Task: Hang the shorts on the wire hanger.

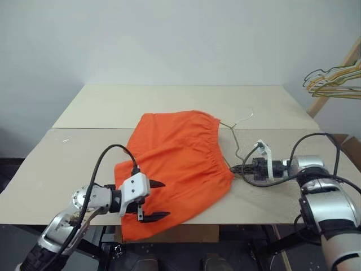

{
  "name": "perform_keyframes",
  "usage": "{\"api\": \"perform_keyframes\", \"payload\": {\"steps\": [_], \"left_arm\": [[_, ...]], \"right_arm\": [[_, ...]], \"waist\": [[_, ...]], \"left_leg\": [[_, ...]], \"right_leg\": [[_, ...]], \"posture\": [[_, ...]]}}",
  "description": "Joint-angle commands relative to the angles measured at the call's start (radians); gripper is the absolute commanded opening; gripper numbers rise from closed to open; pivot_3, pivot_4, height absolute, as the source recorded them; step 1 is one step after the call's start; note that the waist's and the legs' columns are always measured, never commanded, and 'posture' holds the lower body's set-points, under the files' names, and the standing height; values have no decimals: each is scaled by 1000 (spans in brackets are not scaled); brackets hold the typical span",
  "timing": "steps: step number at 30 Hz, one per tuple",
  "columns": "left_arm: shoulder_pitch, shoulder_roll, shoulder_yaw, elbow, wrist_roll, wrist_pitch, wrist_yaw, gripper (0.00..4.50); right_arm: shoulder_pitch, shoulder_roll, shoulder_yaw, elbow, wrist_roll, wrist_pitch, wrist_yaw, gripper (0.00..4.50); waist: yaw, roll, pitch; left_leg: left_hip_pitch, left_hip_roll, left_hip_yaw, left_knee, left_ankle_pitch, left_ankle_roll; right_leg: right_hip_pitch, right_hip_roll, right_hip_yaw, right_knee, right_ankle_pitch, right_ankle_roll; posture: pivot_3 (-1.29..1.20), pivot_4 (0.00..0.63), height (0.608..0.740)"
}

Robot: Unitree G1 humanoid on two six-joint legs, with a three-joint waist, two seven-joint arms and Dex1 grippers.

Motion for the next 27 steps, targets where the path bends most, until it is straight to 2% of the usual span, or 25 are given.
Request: {"api": "perform_keyframes", "payload": {"steps": [1, 5, 10, 13, 21, 27], "left_arm": [[-39, -5, 13, 8, 5, -30, 0, 4492], [-141, -54, 59, 53, 4, -52, 65, 4492], [-400, -199, 147, 205, 26, -49, 269, 4492], [-535, -215, 185, 290, 7, -61, 275, 4492], [-813, -113, 106, 649, 75, -248, -21, 4492], [-991, -105, 59, 915, 73, -297, -283, 4492]], "right_arm": [[35, -12, -59, -162, -8, -121, -48, 0], [122, -23, -70, -359, -42, -235, -113, 0], [198, -35, -48, -537, -106, -347, -174, 0], [219, -40, -43, -609, -123, -368, -190, 0], [256, -57, -12, -805, -178, -379, -210, 0], [243, -50, 5, -878, -204, -359, -236, 0]], "waist": [[0, 0, 0], [3, 0, 0], [2, 0, 0], [-9, 0, 0], [-34, 0, 0], [-43, 0, 0]], "left_leg": [[0, 0, 0, 0, 0, 0], [0, 0, 0, 0, 0, 0], [-2, 0, -1, 4, 0, 0], [-3, 0, -1, 4, 0, 0], [-3, -1, -2, 4, 0, 0], [-5, -1, -2, 4, 0, 0]], "right_leg": [[0, 0, 0, 0, 0, 0], [0, 0, 0, 0, 0, 0], [0, 0, -1, 0, 1, 1], [0, 0, -1, -1, 2, 1], [0, 0, -1, -1, 1, 2], [0, 0, -2, -2, 1, 2]], "posture": [[10, 0, 740], [0, 0, 740], [-13, 0, 740], [-17, 0, 740], [-36, 0, 740], [-46, 0, 740]]}}
